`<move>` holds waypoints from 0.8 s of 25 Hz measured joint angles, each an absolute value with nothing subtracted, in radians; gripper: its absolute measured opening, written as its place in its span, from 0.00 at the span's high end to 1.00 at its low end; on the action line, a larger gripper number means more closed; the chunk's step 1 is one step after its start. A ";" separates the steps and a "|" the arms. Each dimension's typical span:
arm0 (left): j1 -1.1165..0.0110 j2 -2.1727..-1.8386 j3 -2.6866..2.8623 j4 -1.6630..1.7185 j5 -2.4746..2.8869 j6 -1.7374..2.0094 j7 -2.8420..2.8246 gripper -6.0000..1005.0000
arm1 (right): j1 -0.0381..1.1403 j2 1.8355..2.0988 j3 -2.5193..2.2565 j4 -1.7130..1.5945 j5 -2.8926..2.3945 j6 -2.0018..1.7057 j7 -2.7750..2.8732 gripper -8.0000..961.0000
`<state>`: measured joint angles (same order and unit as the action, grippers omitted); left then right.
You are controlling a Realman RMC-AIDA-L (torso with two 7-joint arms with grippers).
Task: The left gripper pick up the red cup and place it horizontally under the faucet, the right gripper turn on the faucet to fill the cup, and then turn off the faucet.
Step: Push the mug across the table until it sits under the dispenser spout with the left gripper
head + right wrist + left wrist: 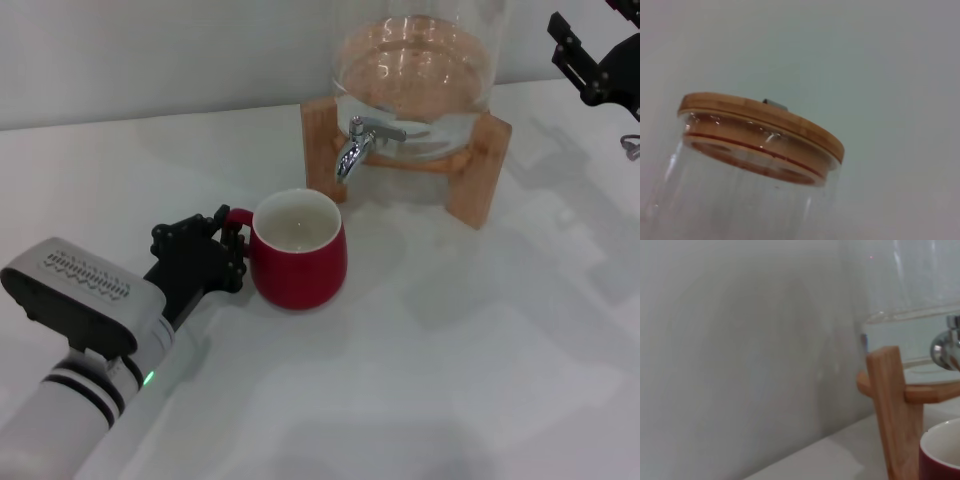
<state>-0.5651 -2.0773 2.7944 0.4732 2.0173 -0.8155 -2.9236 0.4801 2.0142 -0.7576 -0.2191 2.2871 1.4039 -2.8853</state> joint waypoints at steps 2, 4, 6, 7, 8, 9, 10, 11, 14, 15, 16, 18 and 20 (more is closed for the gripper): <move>-0.572 -2.077 2.783 0.472 2.018 -0.810 -2.924 0.88 | 0.480 2.014 -0.766 -0.218 2.287 1.408 -2.885 0.31; -0.583 -2.077 2.779 0.471 2.018 -0.799 -2.924 0.88 | 0.480 2.014 -0.773 -0.218 2.287 1.408 -2.886 0.31; -0.595 -2.077 2.773 0.469 2.018 -0.781 -2.924 0.88 | 0.479 2.014 -0.776 -0.218 2.287 1.408 -2.886 0.31; -0.601 -2.077 2.768 0.468 2.018 -0.768 -2.924 0.88 | 0.479 2.014 -0.776 -0.218 2.287 1.408 -2.886 0.31; -0.608 -2.077 2.762 0.467 2.018 -0.754 -2.924 0.88 | 0.479 2.014 -0.777 -0.218 2.287 1.409 -2.886 0.31; -0.614 -2.077 2.757 0.466 2.018 -0.742 -2.924 0.88 | 0.479 2.014 -0.778 -0.218 2.287 1.410 -2.886 0.31; -0.620 -2.076 2.754 0.465 2.018 -0.734 -2.924 0.88 | 0.479 2.014 -0.778 -0.218 2.287 1.411 -2.886 0.31; -0.624 -2.076 2.753 0.463 2.018 -0.731 -2.924 0.88 | 0.479 2.014 -0.779 -0.217 2.287 1.412 -2.886 0.31; -0.635 -2.076 2.753 0.459 2.018 -0.725 -2.924 0.88 | 0.479 2.014 -0.779 -0.213 2.287 1.415 -2.887 0.31; -0.639 -2.075 2.753 0.459 2.018 -0.721 -2.924 0.88 | 0.480 2.014 -0.779 -0.212 2.287 1.415 -2.887 0.31; -0.645 -2.075 2.754 0.459 2.019 -0.714 -2.924 0.88 | 0.480 2.014 -0.780 -0.212 2.287 1.416 -2.887 0.31; -0.658 -2.075 2.758 0.458 2.020 -0.699 -2.924 0.88 | 0.480 2.014 -0.783 -0.212 2.287 1.416 -2.887 0.31; -0.667 -2.075 2.761 0.457 2.023 -0.691 -2.924 0.88 | 0.481 2.014 -0.789 -0.211 2.287 1.416 -2.887 0.31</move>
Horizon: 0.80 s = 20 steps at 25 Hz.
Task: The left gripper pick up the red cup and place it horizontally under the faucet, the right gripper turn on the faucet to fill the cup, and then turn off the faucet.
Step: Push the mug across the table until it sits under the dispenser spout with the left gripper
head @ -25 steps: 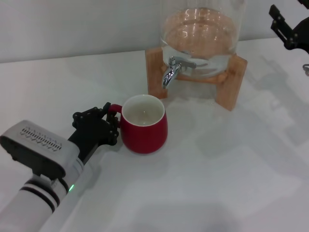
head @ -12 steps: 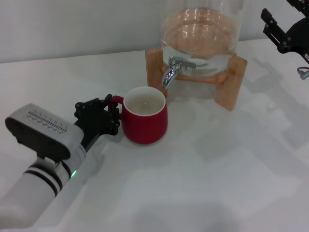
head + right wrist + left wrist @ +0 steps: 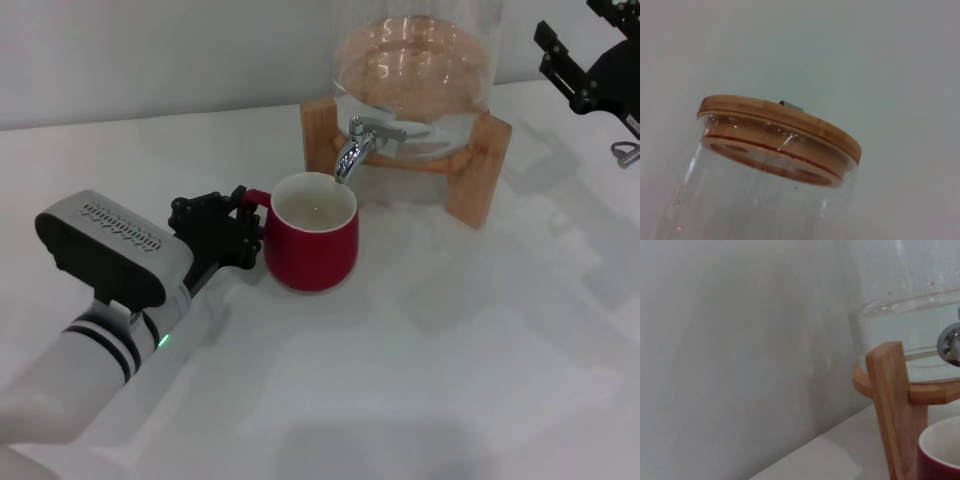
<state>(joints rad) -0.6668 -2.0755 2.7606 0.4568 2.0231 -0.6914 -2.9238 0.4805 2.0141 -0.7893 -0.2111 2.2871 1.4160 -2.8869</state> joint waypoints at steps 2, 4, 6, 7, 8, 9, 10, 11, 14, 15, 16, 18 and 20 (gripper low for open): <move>-0.673 -2.075 2.760 0.456 2.033 -0.688 -2.924 0.88 | 0.481 2.014 -0.793 -0.210 2.287 1.416 -2.887 0.31; -0.678 -2.075 2.759 0.456 2.041 -0.688 -2.926 0.88 | 0.482 2.015 -0.794 -0.210 2.287 1.416 -2.887 0.31; -0.684 -2.075 2.761 0.455 2.047 -0.687 -2.931 0.88 | 0.482 2.015 -0.796 -0.210 2.287 1.416 -2.887 0.31; -0.686 -2.075 2.762 0.455 2.050 -0.687 -2.933 0.88 | 0.483 2.015 -0.798 -0.210 2.287 1.416 -2.887 0.31; -0.688 -2.075 2.762 0.454 2.054 -0.687 -2.934 0.88 | 0.484 2.015 -0.801 -0.210 2.287 1.416 -2.887 0.31; -0.690 -2.075 2.762 0.453 2.056 -0.687 -2.934 0.88 | 0.485 2.016 -0.803 -0.210 2.287 1.416 -2.887 0.31; -0.692 -2.075 2.762 0.452 2.057 -0.686 -2.935 0.88 | 0.486 2.016 -0.804 -0.210 2.287 1.416 -2.887 0.31; -0.693 -2.075 2.762 0.452 2.058 -0.686 -2.935 0.88 | 0.486 2.016 -0.804 -0.210 2.287 1.416 -2.887 0.31; -0.695 -2.077 2.762 0.444 2.058 -0.685 -2.945 0.88 | 0.487 2.016 -0.808 -0.210 2.287 1.416 -2.887 0.31; -0.695 -2.077 2.762 0.438 2.058 -0.685 -2.952 0.88 | 0.488 2.016 -0.811 -0.210 2.287 1.417 -2.887 0.31; -0.695 -2.078 2.762 0.430 2.058 -0.684 -2.961 0.88 | 0.488 2.016 -0.813 -0.210 2.287 1.417 -2.887 0.31; -0.696 -2.079 2.762 0.416 2.058 -0.680 -2.979 0.88 | 0.488 2.016 -0.816 -0.210 2.287 1.417 -2.887 0.31; -0.701 -2.079 2.762 0.410 2.058 -0.665 -2.988 0.88 | 0.489 2.017 -0.817 -0.210 2.287 1.417 -2.887 0.31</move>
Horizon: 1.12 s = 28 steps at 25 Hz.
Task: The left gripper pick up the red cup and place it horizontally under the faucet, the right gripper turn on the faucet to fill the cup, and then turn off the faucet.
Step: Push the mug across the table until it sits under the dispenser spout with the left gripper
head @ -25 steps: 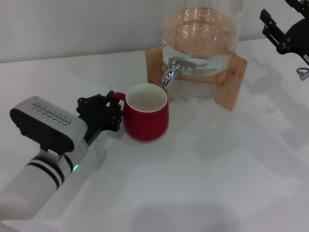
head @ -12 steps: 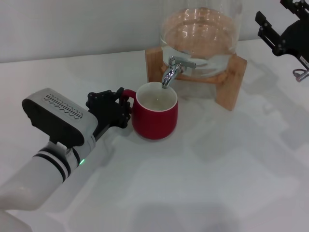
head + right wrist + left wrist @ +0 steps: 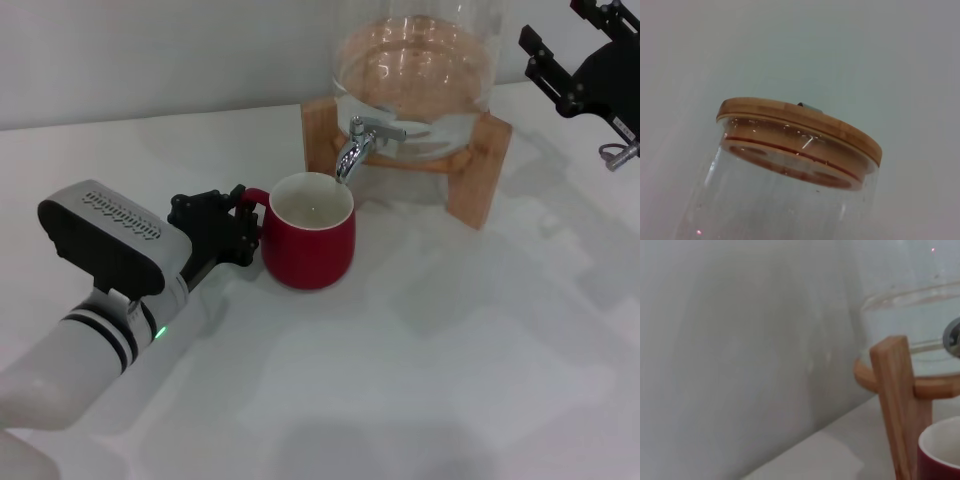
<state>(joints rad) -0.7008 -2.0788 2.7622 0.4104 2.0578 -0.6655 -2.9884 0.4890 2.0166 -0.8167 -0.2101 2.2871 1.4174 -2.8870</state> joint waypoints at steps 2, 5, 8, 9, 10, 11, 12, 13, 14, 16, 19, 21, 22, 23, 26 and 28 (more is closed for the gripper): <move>-0.708 -2.078 2.763 0.409 2.058 -0.646 -2.991 0.88 | 0.490 2.017 -0.818 -0.210 2.287 1.418 -2.887 0.31; -0.711 -2.079 2.761 0.409 2.081 -0.643 -2.991 0.88 | 0.490 2.018 -0.818 -0.210 2.287 1.417 -2.887 0.31; -0.720 -2.079 2.762 0.413 2.100 -0.643 -2.991 0.88 | 0.490 2.019 -0.818 -0.210 2.287 1.417 -2.886 0.31; -0.722 -2.079 2.763 0.414 2.104 -0.643 -2.991 0.88 | 0.490 2.019 -0.818 -0.210 2.287 1.418 -2.886 0.31; -0.724 -2.079 2.763 0.414 2.107 -0.644 -2.991 0.88 | 0.489 2.019 -0.818 -0.210 2.287 1.418 -2.886 0.31; -0.725 -2.080 2.763 0.414 2.109 -0.644 -2.991 0.88 | 0.489 2.020 -0.818 -0.210 2.287 1.418 -2.886 0.31; -0.727 -2.080 2.763 0.414 2.110 -0.644 -2.991 0.88 | 0.489 2.020 -0.818 -0.210 2.287 1.418 -2.886 0.31; -0.729 -2.080 2.763 0.412 2.110 -0.644 -2.991 0.88 | 0.489 2.020 -0.818 -0.210 2.287 1.419 -2.885 0.31; -0.730 -2.080 2.763 0.411 2.110 -0.643 -2.991 0.88 | 0.489 2.020 -0.820 -0.210 2.287 1.419 -2.885 0.31; -0.731 -2.080 2.761 0.409 2.111 -0.642 -2.991 0.88 | 0.489 2.020 -0.827 -0.210 2.287 1.419 -2.884 0.31; -0.728 -2.081 2.756 0.404 2.111 -0.644 -2.991 0.88 | 0.490 2.020 -0.834 -0.210 2.287 1.419 -2.884 0.31; -0.730 -2.082 2.755 0.399 2.107 -0.639 -2.991 0.88 | 0.490 2.020 -0.839 -0.210 2.287 1.419 -2.883 0.31; -0.731 -2.082 2.754 0.398 2.105 -0.636 -2.992 0.88 | 0.490 2.020 -0.841 -0.210 2.287 1.419 -2.883 0.31; -0.732 -2.082 2.754 0.397 2.104 -0.634 -2.993 0.88 | 0.490 2.020 -0.843 -0.210 2.287 1.419 -2.882 0.31; -0.733 -2.082 2.753 0.396 2.103 -0.634 -2.998 0.88 | 0.491 2.020 -0.844 -0.210 2.287 1.419 -2.880 0.31; -0.733 -2.082 2.747 0.393 2.102 -0.633 -2.998 0.88 | 0.491 2.020 -0.844 -0.210 2.287 1.419 -2.880 0.31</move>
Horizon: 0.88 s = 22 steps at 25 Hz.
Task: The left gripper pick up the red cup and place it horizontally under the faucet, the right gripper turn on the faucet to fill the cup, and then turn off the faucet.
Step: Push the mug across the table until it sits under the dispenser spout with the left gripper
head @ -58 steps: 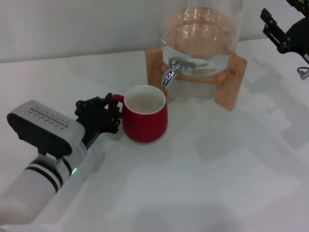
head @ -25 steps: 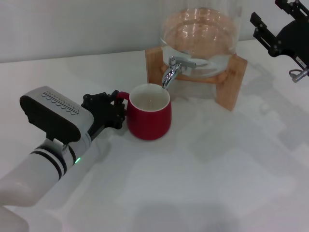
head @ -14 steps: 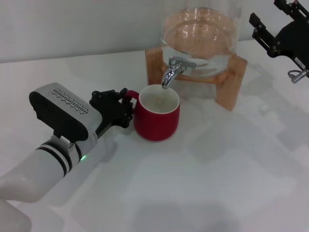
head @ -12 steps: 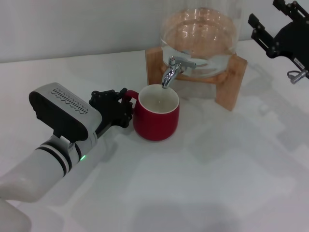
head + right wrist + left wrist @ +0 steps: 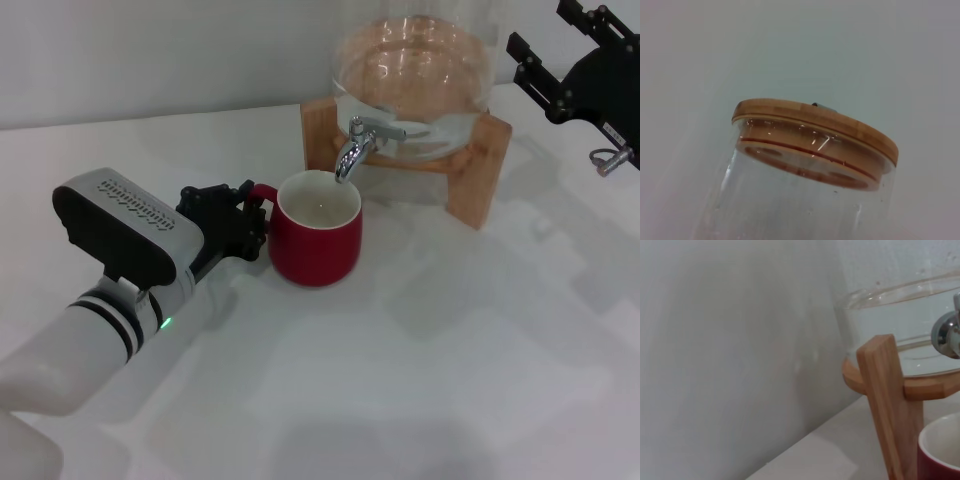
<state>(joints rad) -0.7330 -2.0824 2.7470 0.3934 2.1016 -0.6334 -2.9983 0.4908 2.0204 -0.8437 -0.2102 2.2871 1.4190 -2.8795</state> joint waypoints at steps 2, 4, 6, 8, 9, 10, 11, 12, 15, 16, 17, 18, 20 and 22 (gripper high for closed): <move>-0.733 -2.083 2.741 0.391 2.100 -0.633 -2.999 0.88 | 0.491 2.021 -0.844 -0.210 2.287 1.419 -2.879 0.31; -0.733 -2.084 2.740 0.389 2.100 -0.633 -2.999 0.88 | 0.491 2.022 -0.844 -0.210 2.287 1.419 -2.878 0.31; -0.733 -2.084 2.738 0.388 2.100 -0.631 -2.999 0.88 | 0.491 2.022 -0.844 -0.210 2.287 1.419 -2.878 0.31; -0.733 -2.084 2.731 0.388 2.099 -0.621 -2.999 0.86 | 0.491 2.022 -0.846 -0.210 2.287 1.419 -2.878 0.31; -0.733 -2.084 2.724 0.389 2.099 -0.611 -2.999 0.84 | 0.491 2.022 -0.848 -0.209 2.287 1.419 -2.878 0.31; -0.734 -2.083 2.718 0.389 2.098 -0.603 -2.999 0.82 | 0.492 2.022 -0.850 -0.209 2.287 1.419 -2.878 0.31; -0.734 -2.083 2.715 0.389 2.098 -0.599 -2.999 0.82 | 0.492 2.022 -0.852 -0.209 2.287 1.419 -2.878 0.31; -0.734 -2.083 2.714 0.390 2.098 -0.596 -2.999 0.81 | 0.492 2.022 -0.854 -0.209 2.287 1.419 -2.878 0.31; -0.734 -2.083 2.714 0.390 2.098 -0.595 -2.999 0.79 | 0.492 2.022 -0.854 -0.209 2.287 1.419 -2.878 0.31; -0.734 -2.083 2.714 0.391 2.098 -0.595 -2.999 0.78 | 0.492 2.022 -0.854 -0.209 2.287 1.419 -2.878 0.31; -0.733 -2.083 2.714 0.391 2.098 -0.595 -2.999 0.78 | 0.493 2.022 -0.855 -0.209 2.287 1.419 -2.878 0.31; -0.733 -2.083 2.714 0.392 2.098 -0.594 -2.999 0.77 | 0.493 2.022 -0.855 -0.209 2.287 1.419 -2.878 0.31; -0.733 -2.084 2.714 0.393 2.098 -0.591 -2.999 0.76 | 0.494 2.022 -0.857 -0.209 2.287 1.419 -2.878 0.31; -0.733 -2.084 2.714 0.397 2.100 -0.579 -2.999 0.75 | 0.494 2.022 -0.861 -0.209 2.287 1.419 -2.878 0.31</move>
<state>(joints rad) -0.7331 -2.0842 2.7137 0.3971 2.1000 -0.5788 -2.9989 0.4936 2.0218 -0.8615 -0.2085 2.2871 1.4189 -2.8776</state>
